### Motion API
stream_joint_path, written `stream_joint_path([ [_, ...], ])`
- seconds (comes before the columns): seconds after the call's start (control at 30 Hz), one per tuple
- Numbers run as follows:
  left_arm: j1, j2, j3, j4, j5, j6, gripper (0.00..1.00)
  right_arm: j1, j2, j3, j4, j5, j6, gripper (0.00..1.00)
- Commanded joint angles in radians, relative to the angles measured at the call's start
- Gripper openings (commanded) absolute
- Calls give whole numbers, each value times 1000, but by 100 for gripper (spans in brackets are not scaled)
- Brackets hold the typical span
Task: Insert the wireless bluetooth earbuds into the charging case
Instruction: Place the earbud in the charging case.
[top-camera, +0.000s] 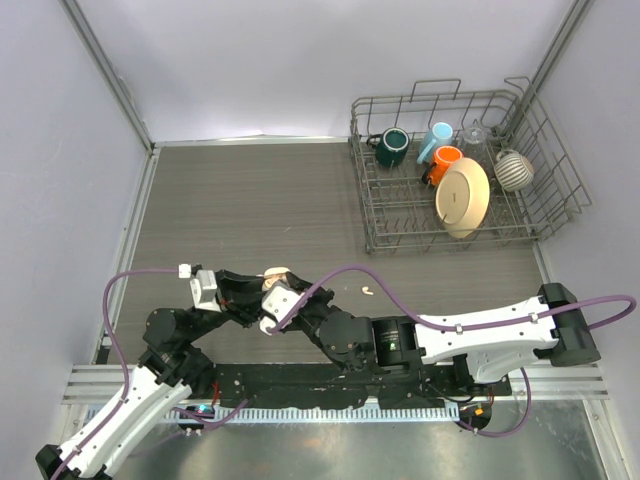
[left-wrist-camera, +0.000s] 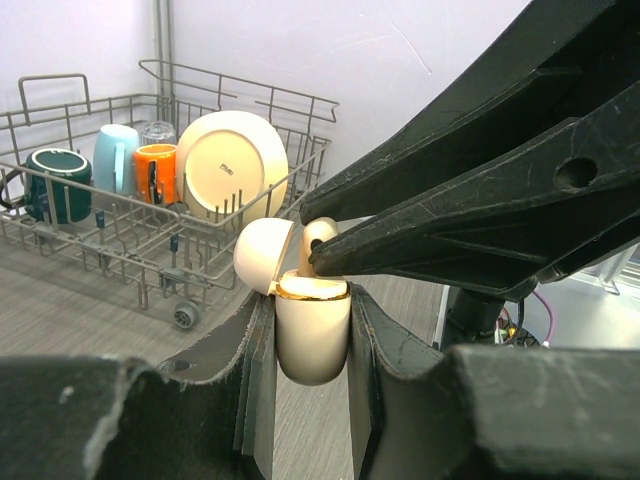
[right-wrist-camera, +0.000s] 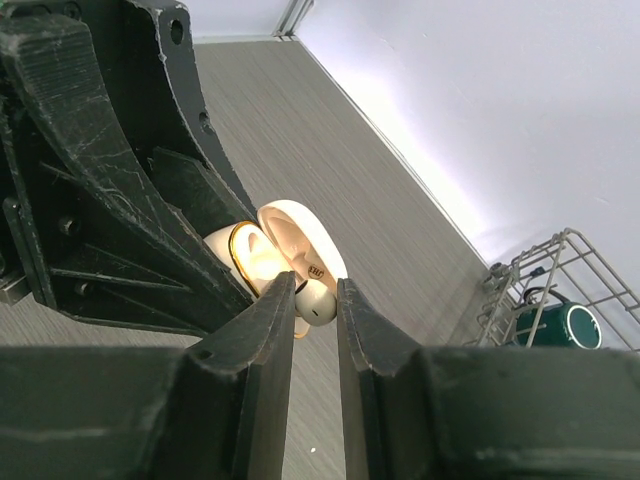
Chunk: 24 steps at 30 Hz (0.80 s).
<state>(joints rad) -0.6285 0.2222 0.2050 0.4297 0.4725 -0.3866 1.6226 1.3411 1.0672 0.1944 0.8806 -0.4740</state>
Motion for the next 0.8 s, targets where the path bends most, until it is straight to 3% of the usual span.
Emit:
stream_joint_path([
  [0.0, 3, -11, 13, 146, -49, 3, 0, 31, -6, 28, -52, -95, 69, 27],
  [0.2, 3, -9, 2, 153, -45, 6, 0, 29, -39, 45, -30, -114, 141, 54],
  [0.6, 3, -38, -27, 165, -48, 22, 0, 13, -203, 48, 106, -63, 271, 72],
  [0.73, 3, -50, -44, 182, -51, 35, 0, -52, -256, 80, 44, -71, 462, 82],
  [0.77, 3, -58, -50, 190, -57, 35, 0, -78, -260, 112, -37, -83, 507, 83],
])
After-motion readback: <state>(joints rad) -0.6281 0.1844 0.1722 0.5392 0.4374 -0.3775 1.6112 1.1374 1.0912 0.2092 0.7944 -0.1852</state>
